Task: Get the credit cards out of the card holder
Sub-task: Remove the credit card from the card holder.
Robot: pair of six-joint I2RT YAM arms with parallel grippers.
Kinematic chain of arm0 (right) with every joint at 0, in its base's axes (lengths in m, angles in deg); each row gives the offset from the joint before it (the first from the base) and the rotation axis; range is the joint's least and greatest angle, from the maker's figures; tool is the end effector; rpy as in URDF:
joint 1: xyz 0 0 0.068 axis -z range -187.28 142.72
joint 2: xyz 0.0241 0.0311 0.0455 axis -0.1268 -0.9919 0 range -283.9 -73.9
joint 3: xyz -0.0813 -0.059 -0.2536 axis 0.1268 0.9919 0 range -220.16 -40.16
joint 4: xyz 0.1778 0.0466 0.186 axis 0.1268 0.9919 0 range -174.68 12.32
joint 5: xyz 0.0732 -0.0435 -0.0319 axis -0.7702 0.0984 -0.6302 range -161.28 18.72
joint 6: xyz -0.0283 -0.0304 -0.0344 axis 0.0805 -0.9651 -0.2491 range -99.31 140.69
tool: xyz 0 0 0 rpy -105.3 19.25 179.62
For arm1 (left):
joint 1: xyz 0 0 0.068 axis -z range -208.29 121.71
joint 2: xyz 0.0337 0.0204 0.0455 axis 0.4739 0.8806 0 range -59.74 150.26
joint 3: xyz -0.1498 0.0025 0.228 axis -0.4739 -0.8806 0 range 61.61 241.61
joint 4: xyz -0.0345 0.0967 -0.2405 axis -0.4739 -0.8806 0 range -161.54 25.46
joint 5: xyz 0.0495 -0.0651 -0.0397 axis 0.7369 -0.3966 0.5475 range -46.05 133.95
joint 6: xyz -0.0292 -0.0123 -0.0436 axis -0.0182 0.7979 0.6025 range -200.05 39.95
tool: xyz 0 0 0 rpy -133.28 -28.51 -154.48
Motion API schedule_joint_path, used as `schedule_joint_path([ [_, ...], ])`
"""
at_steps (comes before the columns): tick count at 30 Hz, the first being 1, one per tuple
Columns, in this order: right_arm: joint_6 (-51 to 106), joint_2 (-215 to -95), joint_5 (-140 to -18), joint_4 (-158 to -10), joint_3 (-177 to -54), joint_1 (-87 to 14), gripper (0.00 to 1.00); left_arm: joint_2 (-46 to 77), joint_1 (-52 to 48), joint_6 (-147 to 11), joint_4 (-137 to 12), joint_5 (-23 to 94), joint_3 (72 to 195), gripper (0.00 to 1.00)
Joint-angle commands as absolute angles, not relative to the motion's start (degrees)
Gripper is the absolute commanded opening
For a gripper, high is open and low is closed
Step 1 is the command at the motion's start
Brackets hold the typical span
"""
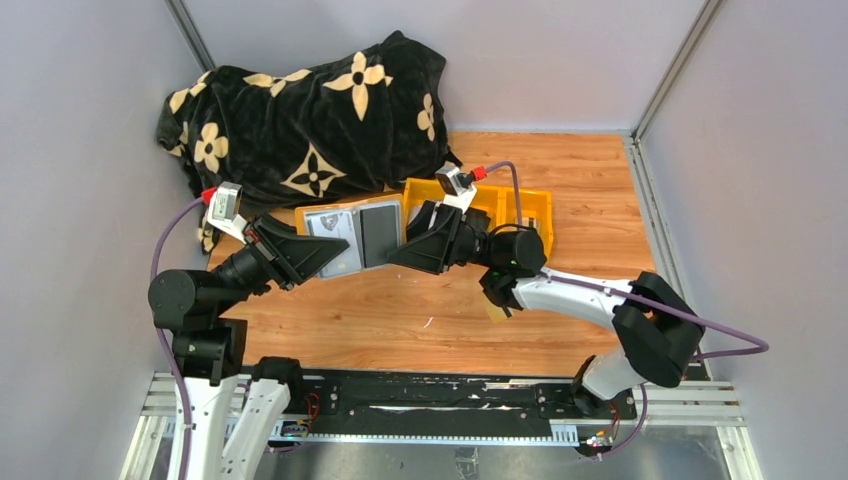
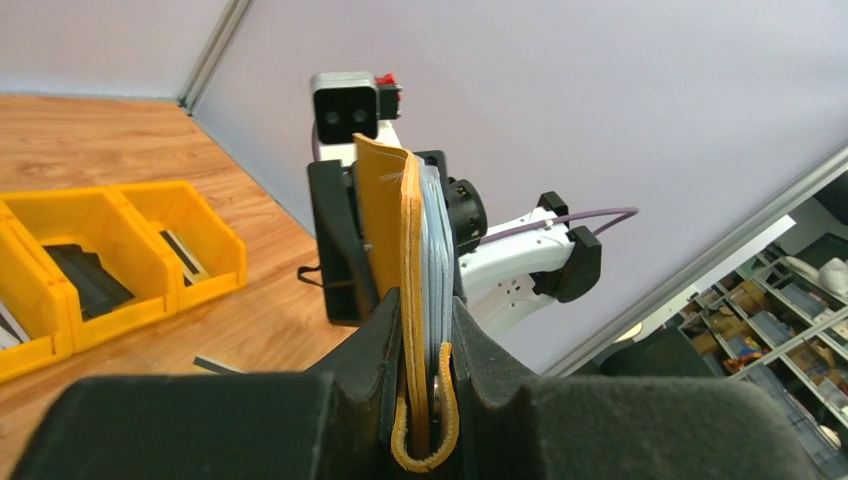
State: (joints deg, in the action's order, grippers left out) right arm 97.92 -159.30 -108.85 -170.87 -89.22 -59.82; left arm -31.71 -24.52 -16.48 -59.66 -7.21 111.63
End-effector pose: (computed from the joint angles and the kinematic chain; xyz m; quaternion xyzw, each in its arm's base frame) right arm 0.1638 0.2494 0.3579 -0.2259 0.3821 0.8521 0.2775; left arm 0.0755 -0.0326 0.4285 0.0836 0.5926 -0.6142 0.5144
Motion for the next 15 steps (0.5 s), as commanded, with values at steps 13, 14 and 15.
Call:
schedule_joint_path([
  [13,87.2,-149.2,-118.4,-148.5,-93.2,-56.6,0.00,-33.3,-24.7,-28.9,-71.5,-6.0,111.8,0.47],
  [14,82.4,-147.2,-120.1,-139.7,-94.8,-56.3,0.00,-33.1,-24.6,-30.7,-72.9,-7.0,112.1,0.57],
  [15,76.3,-145.8,-121.4,-129.5,-97.1,-56.2,0.00,-32.8,-24.7,-33.6,-75.6,-7.5,113.0,0.66],
])
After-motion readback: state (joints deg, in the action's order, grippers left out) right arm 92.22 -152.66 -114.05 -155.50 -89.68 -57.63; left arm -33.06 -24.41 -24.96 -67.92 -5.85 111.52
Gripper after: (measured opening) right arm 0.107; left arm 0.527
